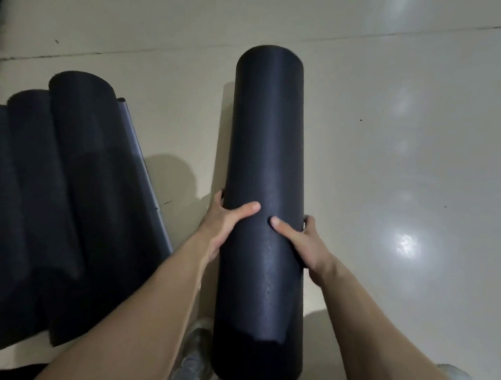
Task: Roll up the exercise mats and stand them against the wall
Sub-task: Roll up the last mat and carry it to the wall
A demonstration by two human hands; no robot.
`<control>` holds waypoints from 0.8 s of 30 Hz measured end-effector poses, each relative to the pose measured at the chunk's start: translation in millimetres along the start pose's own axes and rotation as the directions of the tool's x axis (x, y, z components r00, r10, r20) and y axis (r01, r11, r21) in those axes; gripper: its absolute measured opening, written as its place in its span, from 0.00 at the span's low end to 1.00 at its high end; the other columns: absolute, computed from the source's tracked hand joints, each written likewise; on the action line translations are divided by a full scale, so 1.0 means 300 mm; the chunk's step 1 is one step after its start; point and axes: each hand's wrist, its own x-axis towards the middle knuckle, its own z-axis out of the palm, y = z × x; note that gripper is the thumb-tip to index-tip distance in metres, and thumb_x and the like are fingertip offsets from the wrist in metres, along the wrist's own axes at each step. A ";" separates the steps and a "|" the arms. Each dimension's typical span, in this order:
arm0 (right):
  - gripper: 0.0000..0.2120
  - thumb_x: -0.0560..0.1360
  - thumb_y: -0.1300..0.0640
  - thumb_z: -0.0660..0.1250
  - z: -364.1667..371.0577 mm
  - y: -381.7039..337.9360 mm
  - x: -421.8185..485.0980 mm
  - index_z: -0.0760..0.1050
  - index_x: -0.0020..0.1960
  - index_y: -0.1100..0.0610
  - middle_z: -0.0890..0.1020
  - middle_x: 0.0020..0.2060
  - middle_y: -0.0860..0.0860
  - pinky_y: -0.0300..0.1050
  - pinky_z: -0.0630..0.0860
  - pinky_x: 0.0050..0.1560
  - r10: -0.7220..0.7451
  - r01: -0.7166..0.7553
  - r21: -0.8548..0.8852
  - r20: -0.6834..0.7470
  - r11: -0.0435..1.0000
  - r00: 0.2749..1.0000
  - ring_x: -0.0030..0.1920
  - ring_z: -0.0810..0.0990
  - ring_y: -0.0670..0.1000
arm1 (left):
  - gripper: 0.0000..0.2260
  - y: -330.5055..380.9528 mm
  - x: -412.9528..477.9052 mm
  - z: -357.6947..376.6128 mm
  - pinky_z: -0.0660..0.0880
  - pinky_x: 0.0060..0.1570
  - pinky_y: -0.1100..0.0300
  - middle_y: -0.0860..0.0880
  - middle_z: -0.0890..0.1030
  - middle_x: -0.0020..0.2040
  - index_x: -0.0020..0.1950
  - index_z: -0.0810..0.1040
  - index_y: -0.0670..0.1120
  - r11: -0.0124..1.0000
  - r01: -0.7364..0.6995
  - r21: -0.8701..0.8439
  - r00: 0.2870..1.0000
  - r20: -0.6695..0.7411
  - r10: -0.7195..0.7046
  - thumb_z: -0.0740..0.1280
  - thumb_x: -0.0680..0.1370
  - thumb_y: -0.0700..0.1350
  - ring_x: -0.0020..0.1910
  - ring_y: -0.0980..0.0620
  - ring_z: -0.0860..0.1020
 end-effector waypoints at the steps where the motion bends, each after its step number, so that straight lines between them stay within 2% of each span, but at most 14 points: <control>1: 0.49 0.58 0.39 0.85 -0.018 -0.052 -0.028 0.62 0.69 0.53 0.81 0.60 0.50 0.45 0.82 0.53 0.004 -0.005 0.009 0.010 1.000 1.000 0.55 0.85 0.49 | 0.37 0.050 -0.012 0.020 0.81 0.58 0.46 0.46 0.84 0.61 0.71 0.72 0.47 1.000 0.005 -0.010 1.000 0.023 -0.004 0.81 0.64 0.49 0.55 0.47 0.85; 4: 0.48 0.59 0.39 0.83 -0.075 -0.183 -0.167 0.62 0.69 0.53 0.81 0.59 0.49 0.42 0.80 0.48 -0.007 0.008 0.038 -0.024 0.999 1.000 0.53 0.85 0.46 | 0.36 0.200 -0.095 0.091 0.80 0.60 0.47 0.47 0.84 0.61 0.71 0.72 0.47 1.000 0.018 0.019 0.996 0.090 -0.020 0.81 0.65 0.50 0.56 0.47 0.84; 6: 0.47 0.58 0.40 0.83 -0.118 -0.261 -0.303 0.63 0.69 0.53 0.82 0.59 0.50 0.44 0.82 0.50 -0.034 0.040 0.072 -0.091 0.997 0.995 0.52 0.86 0.48 | 0.39 0.306 -0.197 0.154 0.79 0.61 0.47 0.47 0.83 0.62 0.72 0.71 0.47 0.999 0.020 0.049 0.991 0.132 -0.026 0.82 0.64 0.51 0.57 0.47 0.84; 8: 0.47 0.59 0.41 0.86 -0.178 -0.352 -0.480 0.65 0.68 0.53 0.83 0.58 0.51 0.46 0.83 0.50 -0.049 0.070 0.125 -0.168 0.990 0.985 0.50 0.88 0.48 | 0.37 0.428 -0.336 0.244 0.79 0.61 0.48 0.47 0.83 0.62 0.72 0.71 0.47 0.997 0.026 0.068 0.981 0.190 -0.038 0.81 0.65 0.50 0.58 0.48 0.84; 13: 0.43 0.62 0.44 0.85 -0.344 -0.592 -0.934 0.66 0.67 0.55 0.84 0.56 0.53 0.41 0.82 0.40 -0.066 0.134 0.235 -0.274 0.963 0.959 0.45 0.88 0.46 | 0.32 0.752 -0.707 0.499 0.79 0.60 0.53 0.53 0.84 0.60 0.69 0.73 0.52 0.982 -0.022 0.189 0.953 0.302 -0.037 0.79 0.67 0.47 0.58 0.52 0.84; 15: 0.40 0.64 0.45 0.85 -0.421 -0.683 -1.118 0.67 0.66 0.55 0.85 0.55 0.54 0.45 0.84 0.43 -0.060 0.158 0.271 -0.340 0.949 0.939 0.46 0.89 0.49 | 0.31 0.888 -0.858 0.613 0.79 0.58 0.56 0.54 0.84 0.59 0.68 0.73 0.54 0.968 -0.058 0.245 0.932 0.360 -0.035 0.79 0.67 0.46 0.57 0.53 0.84; 17: 0.41 0.62 0.42 0.85 -0.494 -0.765 -1.296 0.68 0.65 0.54 0.85 0.56 0.54 0.50 0.84 0.49 -0.047 0.189 0.319 -0.403 0.929 0.914 0.47 0.89 0.50 | 0.30 1.013 -1.002 0.728 0.79 0.57 0.57 0.53 0.84 0.61 0.69 0.73 0.54 0.952 -0.090 0.293 0.904 0.425 -0.045 0.79 0.69 0.45 0.58 0.53 0.83; 20: 0.41 0.63 0.43 0.85 -0.594 -0.866 -1.544 0.67 0.67 0.53 0.84 0.57 0.51 0.47 0.83 0.49 -0.045 0.275 0.400 -0.497 0.875 0.867 0.49 0.88 0.48 | 0.25 1.168 -1.189 0.909 0.79 0.54 0.60 0.54 0.84 0.60 0.65 0.75 0.56 0.926 -0.141 0.350 0.862 0.504 -0.060 0.79 0.72 0.44 0.56 0.55 0.84; 22: 0.34 0.66 0.47 0.83 -0.655 -0.919 -1.690 0.72 0.65 0.54 0.86 0.56 0.50 0.46 0.83 0.50 -0.053 0.343 0.442 -0.549 0.829 0.834 0.50 0.88 0.49 | 0.24 1.248 -1.291 1.027 0.79 0.54 0.58 0.54 0.84 0.60 0.62 0.75 0.57 0.908 -0.170 0.383 0.828 0.555 -0.079 0.80 0.71 0.45 0.56 0.54 0.84; 24: 0.25 0.70 0.51 0.81 -0.706 -0.954 -1.815 0.77 0.63 0.53 0.88 0.53 0.49 0.49 0.84 0.52 -0.044 0.408 0.495 -0.594 0.767 0.803 0.51 0.88 0.51 | 0.27 1.316 -1.373 1.141 0.79 0.57 0.54 0.53 0.84 0.60 0.64 0.75 0.56 0.883 -0.196 0.427 0.786 0.607 -0.119 0.80 0.68 0.49 0.56 0.52 0.84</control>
